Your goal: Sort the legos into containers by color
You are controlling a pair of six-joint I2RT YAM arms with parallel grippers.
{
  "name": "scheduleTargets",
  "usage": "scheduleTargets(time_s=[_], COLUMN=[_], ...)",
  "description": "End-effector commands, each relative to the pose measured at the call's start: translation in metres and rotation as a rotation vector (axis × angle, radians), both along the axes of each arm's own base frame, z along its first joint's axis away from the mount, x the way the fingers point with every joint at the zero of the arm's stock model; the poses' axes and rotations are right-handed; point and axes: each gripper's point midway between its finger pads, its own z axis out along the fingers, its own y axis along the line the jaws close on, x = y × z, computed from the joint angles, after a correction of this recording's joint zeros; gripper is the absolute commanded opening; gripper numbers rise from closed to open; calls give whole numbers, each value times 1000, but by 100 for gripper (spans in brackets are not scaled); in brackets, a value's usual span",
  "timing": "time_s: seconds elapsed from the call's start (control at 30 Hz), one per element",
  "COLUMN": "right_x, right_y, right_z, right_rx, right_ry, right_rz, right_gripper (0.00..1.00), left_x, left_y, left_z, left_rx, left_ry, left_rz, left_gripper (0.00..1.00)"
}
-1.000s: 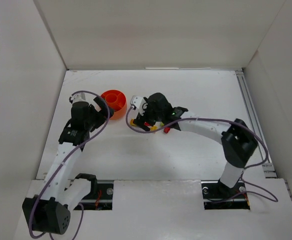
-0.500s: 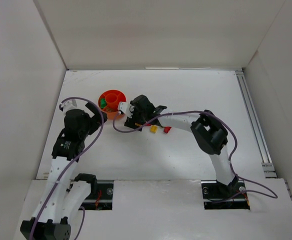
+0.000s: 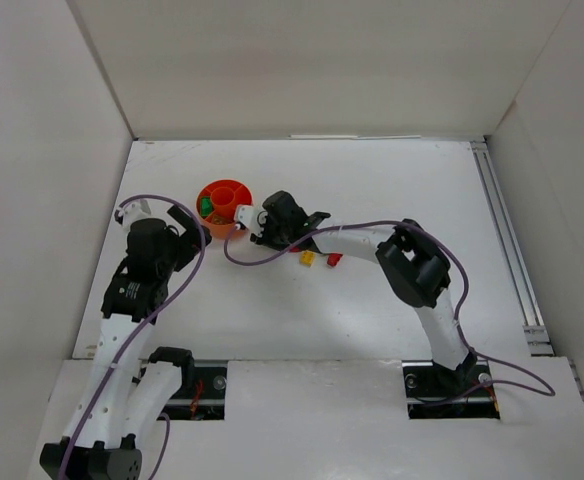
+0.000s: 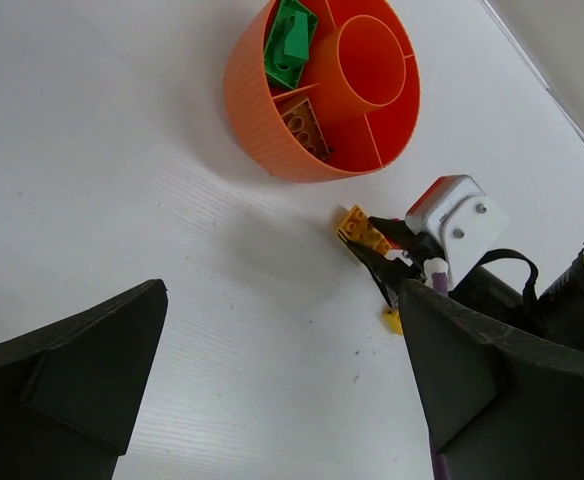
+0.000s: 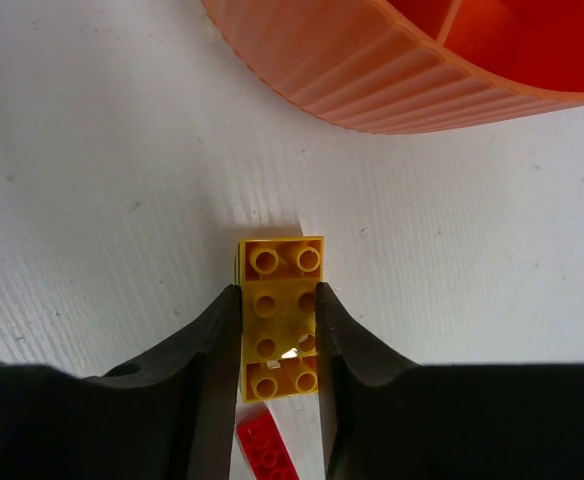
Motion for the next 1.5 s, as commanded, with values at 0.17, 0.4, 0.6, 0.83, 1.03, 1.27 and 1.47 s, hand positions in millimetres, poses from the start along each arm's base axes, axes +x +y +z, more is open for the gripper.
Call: scheduleTargets(time_s=[0.17, 0.4, 0.6, 0.83, 1.03, 1.27, 1.47], right_x=[3, 27, 37, 33, 34, 42, 45], right_y=[12, -9, -1, 31, 55, 68, 74], right_z=[87, 150, 184, 201, 188, 190, 175], right_rx=[238, 506, 657, 750, 770, 834, 849], right_ry=[-36, 40, 59, 85, 128, 116, 144], right_rz=[39, 30, 83, 273, 333, 364, 375], right_gripper=[23, 21, 21, 22, 23, 27, 29], left_x=[1, 1, 3, 4, 8, 11, 10], left_y=[7, 7, 9, 7, 5, 5, 3], left_z=[27, 27, 33, 39, 41, 45, 44], left_rx=[1, 1, 2, -5, -3, 4, 7], left_ry=[-70, -70, -90, -108, -117, -127, -127], left_rz=[41, 41, 49, 41, 29, 24, 12], left_gripper=[100, 100, 100, 100, 100, 100, 100])
